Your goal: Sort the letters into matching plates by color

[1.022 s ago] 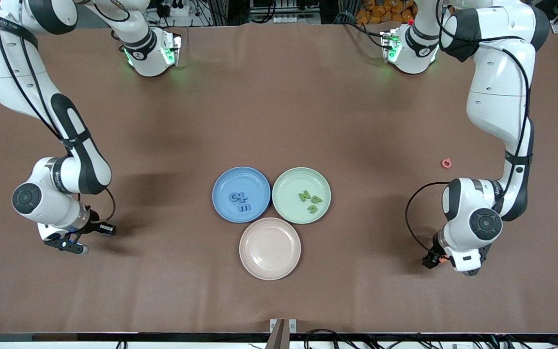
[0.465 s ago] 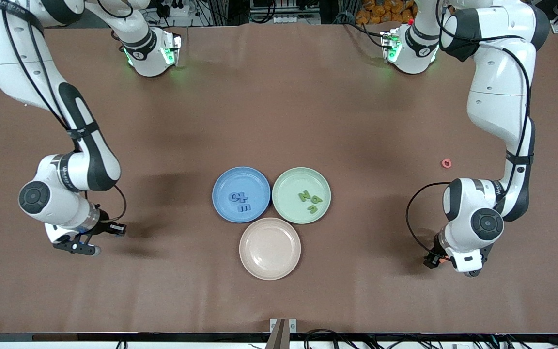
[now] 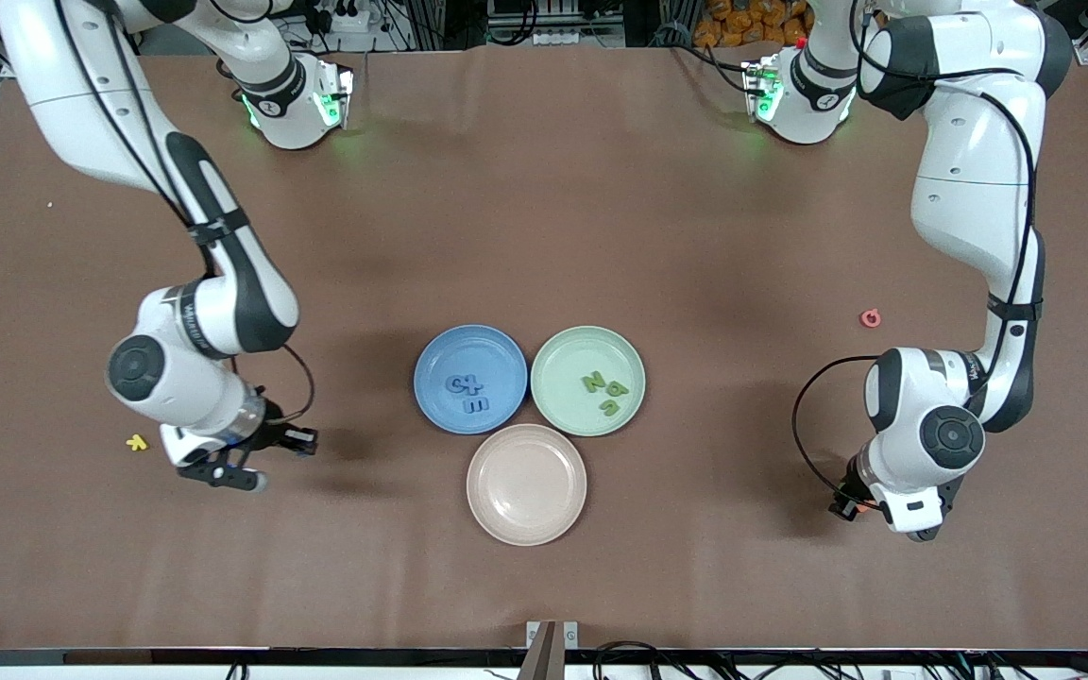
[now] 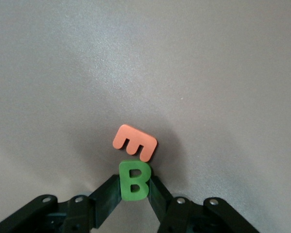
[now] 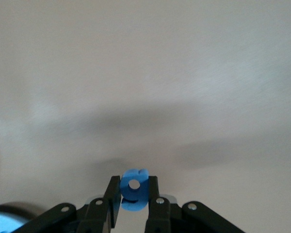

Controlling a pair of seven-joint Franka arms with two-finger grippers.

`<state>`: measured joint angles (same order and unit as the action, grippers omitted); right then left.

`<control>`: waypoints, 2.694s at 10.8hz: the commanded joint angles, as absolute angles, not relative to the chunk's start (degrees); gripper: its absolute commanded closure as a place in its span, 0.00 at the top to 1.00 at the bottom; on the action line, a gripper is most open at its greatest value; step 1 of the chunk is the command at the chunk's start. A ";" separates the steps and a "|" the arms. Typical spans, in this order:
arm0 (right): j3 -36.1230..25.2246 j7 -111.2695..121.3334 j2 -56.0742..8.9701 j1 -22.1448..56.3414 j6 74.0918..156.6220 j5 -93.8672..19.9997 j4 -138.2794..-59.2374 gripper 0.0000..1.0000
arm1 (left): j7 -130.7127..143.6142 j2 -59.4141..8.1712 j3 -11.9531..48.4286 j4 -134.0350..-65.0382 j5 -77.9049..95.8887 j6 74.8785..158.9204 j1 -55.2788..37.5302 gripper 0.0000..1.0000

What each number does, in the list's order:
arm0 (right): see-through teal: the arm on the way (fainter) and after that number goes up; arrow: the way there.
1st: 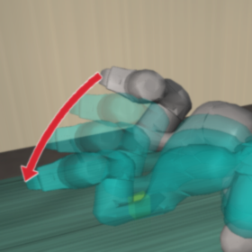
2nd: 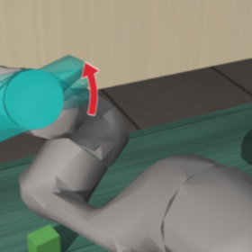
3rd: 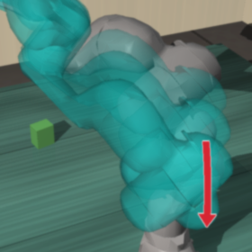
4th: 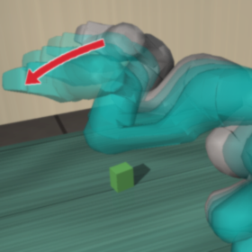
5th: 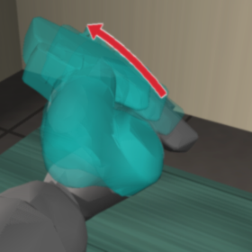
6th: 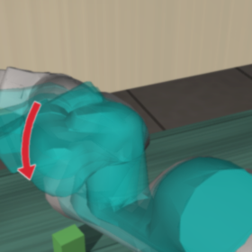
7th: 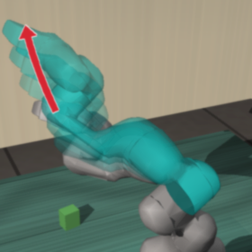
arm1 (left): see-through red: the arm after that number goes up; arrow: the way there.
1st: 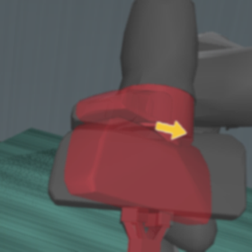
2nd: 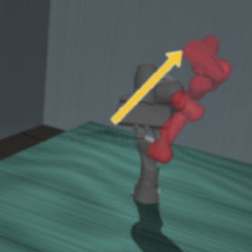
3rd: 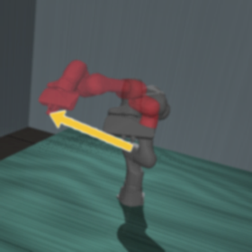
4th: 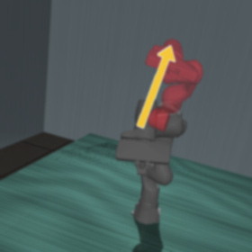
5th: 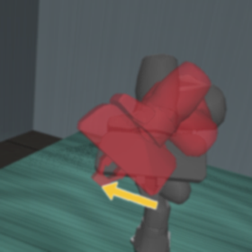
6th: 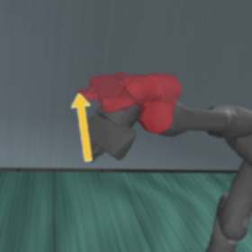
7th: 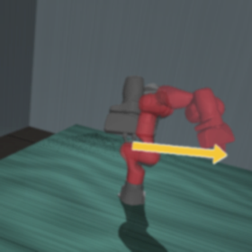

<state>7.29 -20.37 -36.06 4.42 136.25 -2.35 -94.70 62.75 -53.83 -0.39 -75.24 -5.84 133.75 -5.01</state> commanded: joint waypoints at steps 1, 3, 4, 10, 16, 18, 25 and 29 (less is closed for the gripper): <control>6.77 -27.49 -35.42 11.23 135.70 -3.51 -95.19 0.25 | 62.84 -53.97 -0.79 -74.79 -6.59 133.16 -5.27 0.00; 6.77 -31.01 -35.86 15.98 135.70 -3.52 -95.19 0.25 | 63.10 -53.27 -0.62 -74.88 -6.77 132.72 -5.71 0.00; 6.77 -32.07 -36.12 18.43 135.70 -3.52 -95.19 0.25 | 63.11 -52.91 -0.62 -74.88 -6.68 132.71 -6.23 0.00; 6.77 -34.54 -37.44 24.34 135.70 -3.08 -95.27 0.99 | 62.40 -48.08 -0.44 -75.67 -7.21 123.50 -7.38 0.00; 5.63 -28.15 -35.08 20.67 131.06 -2.46 -95.27 1.00 | 59.24 -39.66 0.17 -83.47 -7.21 115.05 -9.49 0.00; 5.54 -24.45 -33.84 16.37 129.46 -2.37 -95.27 1.00 | 59.15 -34.74 1.31 -89.79 -7.21 115.05 -9.75 0.00; 5.63 -14.96 -32.96 -0.33 129.38 5.44 -93.43 1.00 | 68.19 -33.57 2.11 -89.58 -6.07 114.43 -19.51 0.00; 5.54 -8.79 -32.52 -6.50 129.29 5.45 -92.46 1.00 | 72.58 -34.62 5.70 -85.35 -0.19 114.52 -20.65 0.00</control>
